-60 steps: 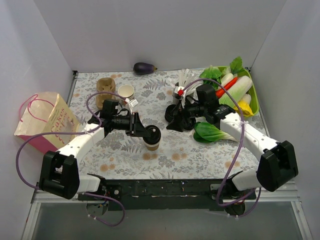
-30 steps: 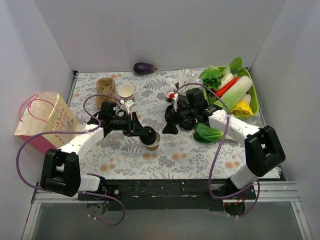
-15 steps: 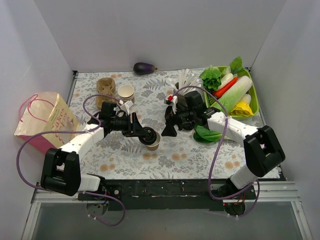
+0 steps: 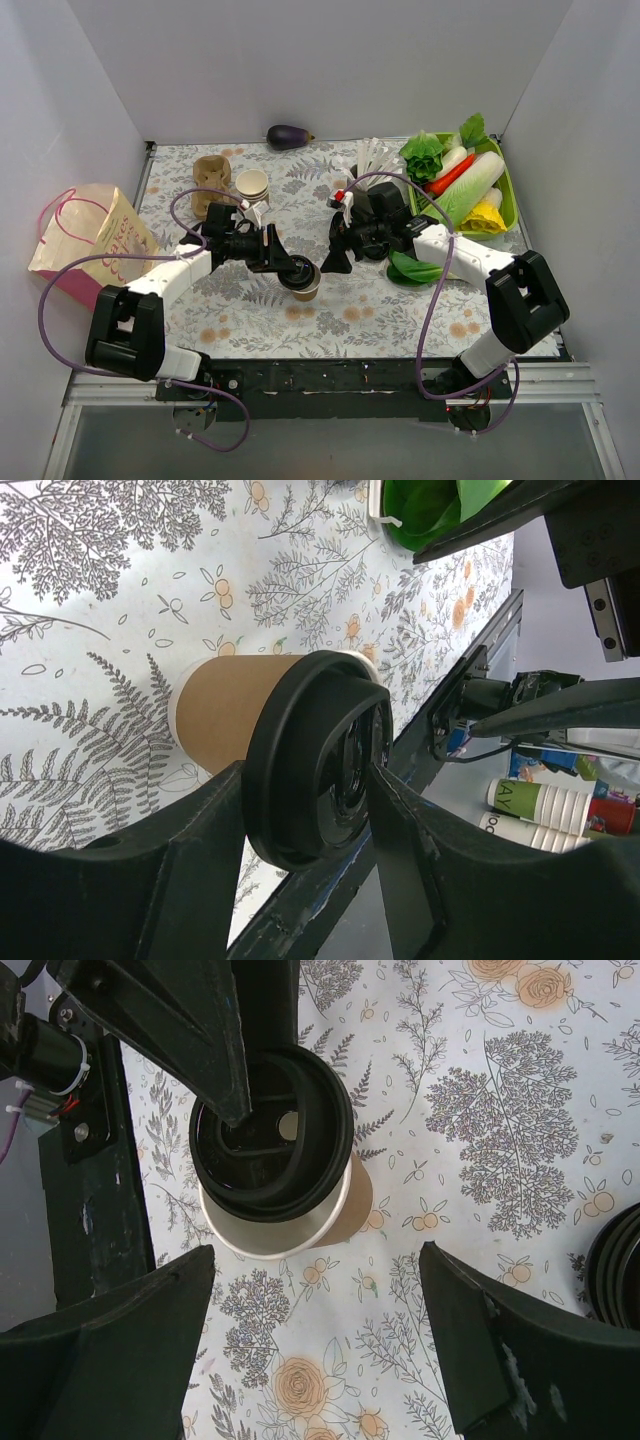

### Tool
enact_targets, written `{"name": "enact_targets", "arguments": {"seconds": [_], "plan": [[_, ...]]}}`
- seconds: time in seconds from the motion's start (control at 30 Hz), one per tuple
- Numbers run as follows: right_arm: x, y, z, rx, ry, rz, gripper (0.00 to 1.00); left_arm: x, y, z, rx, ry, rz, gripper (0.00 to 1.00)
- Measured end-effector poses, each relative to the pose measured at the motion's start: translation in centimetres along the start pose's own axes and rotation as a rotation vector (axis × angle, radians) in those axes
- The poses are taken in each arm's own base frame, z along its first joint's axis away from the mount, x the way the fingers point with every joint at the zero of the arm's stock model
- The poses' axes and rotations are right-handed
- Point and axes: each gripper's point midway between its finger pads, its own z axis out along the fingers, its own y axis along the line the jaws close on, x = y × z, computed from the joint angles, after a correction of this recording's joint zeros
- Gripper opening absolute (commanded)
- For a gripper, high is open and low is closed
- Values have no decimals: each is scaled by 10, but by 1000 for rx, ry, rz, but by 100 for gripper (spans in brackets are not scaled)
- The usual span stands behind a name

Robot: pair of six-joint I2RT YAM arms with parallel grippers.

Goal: Pack the takeout coffee

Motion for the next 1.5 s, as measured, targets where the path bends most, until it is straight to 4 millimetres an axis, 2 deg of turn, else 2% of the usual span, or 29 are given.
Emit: {"name": "enact_targets", "arguments": {"seconds": [0.23,0.5,0.83,1.5], "plan": [[2,-1,1,-1,4,7,90,0,-7,6,9,10,42,50],[6,-1,2,-1,10,13,91,4,-5,12,-11,24,71,52],[25,9,7,-40,33,54,95,0,-1,15,-58,9,126,53],[28,13,10,-61,23,65,98,3,-8,25,-92,29,235,57]]}}
